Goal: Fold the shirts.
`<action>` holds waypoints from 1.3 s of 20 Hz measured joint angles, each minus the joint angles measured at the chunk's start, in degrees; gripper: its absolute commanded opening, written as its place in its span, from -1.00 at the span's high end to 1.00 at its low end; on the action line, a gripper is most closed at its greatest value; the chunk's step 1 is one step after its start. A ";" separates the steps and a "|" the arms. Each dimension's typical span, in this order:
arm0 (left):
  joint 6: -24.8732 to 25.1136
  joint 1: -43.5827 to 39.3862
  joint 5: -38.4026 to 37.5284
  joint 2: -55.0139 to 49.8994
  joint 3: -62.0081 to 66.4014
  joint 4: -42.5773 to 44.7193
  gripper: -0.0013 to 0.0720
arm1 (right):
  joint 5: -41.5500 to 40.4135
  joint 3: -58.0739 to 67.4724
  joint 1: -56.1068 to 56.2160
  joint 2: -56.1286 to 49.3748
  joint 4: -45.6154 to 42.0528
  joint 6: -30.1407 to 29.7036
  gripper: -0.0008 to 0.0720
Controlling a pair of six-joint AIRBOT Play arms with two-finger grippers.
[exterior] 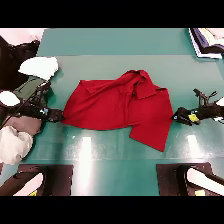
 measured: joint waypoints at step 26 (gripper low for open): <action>-4.28 0.00 4.39 4.74 71.56 -1.64 0.90 | -5.64 60.98 4.59 20.26 2.03 -0.52 0.94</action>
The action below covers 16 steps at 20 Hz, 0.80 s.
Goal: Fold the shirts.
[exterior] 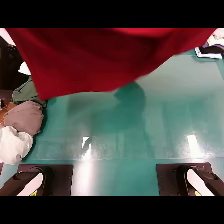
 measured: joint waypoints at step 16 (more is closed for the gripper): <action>-4.02 -0.02 2.08 4.02 -25.92 2.49 0.90 | 23.89 10.16 -5.51 -14.91 -4.87 11.65 0.95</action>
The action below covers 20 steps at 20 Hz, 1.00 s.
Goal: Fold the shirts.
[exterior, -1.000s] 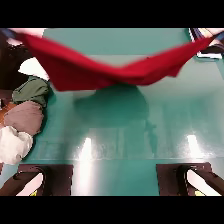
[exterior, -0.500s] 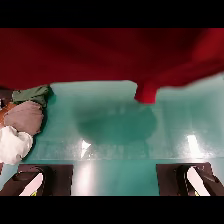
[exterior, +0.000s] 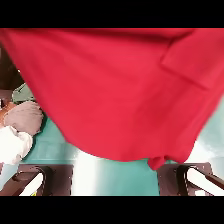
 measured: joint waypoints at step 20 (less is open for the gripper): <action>2.97 -0.07 36.00 -29.55 -21.99 -1.46 0.90 | -23.74 -15.28 15.80 -28.37 -13.73 1.03 0.95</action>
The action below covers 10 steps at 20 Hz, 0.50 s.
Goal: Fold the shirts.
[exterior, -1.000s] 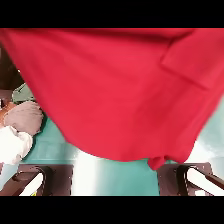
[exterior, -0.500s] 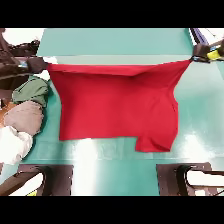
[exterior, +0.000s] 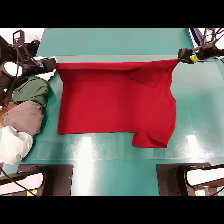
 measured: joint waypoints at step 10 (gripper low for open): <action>0.11 0.07 -19.39 -2.25 0.04 12.74 0.89 | 6.14 -13.09 1.79 2.27 0.00 -0.87 0.92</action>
